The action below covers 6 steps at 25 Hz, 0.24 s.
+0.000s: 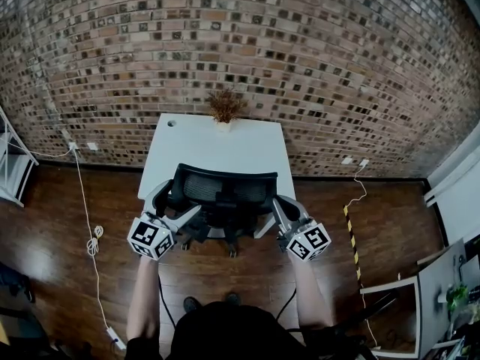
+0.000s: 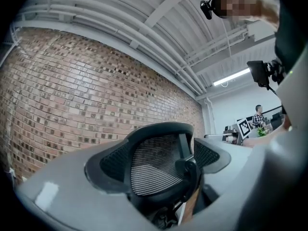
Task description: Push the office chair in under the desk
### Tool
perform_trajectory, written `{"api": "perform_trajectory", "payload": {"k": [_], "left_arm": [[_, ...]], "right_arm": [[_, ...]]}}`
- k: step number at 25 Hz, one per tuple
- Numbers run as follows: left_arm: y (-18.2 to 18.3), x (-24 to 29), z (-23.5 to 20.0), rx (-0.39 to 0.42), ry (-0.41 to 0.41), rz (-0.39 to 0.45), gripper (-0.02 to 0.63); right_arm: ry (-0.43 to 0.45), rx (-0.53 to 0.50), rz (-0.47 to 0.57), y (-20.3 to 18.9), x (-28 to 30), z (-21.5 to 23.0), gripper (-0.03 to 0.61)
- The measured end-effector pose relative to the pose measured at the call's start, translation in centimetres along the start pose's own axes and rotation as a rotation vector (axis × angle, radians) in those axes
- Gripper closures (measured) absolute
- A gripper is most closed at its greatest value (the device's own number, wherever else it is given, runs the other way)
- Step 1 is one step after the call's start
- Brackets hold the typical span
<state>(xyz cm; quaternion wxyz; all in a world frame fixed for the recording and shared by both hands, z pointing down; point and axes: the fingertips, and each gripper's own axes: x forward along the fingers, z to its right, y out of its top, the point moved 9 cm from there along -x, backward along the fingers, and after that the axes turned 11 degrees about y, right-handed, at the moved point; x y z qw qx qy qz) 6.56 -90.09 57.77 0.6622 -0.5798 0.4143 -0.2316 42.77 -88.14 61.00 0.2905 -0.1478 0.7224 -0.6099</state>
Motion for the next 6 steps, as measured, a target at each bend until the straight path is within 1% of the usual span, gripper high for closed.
{"api": "perform_trajectory", "payload": {"k": [3, 6], "left_arm": [[0.02, 0.14, -0.16, -0.003, 0.004, -0.005, 0.098], [0.22, 0.36, -0.33, 0.017, -0.004, -0.002, 0.098]], "right_arm": [[0.000, 0.005, -0.001, -0.01, 0.13, 0.03, 0.577], [-0.004, 0.010, -0.004, 0.01, 0.32, 0.12, 0.577]]}}
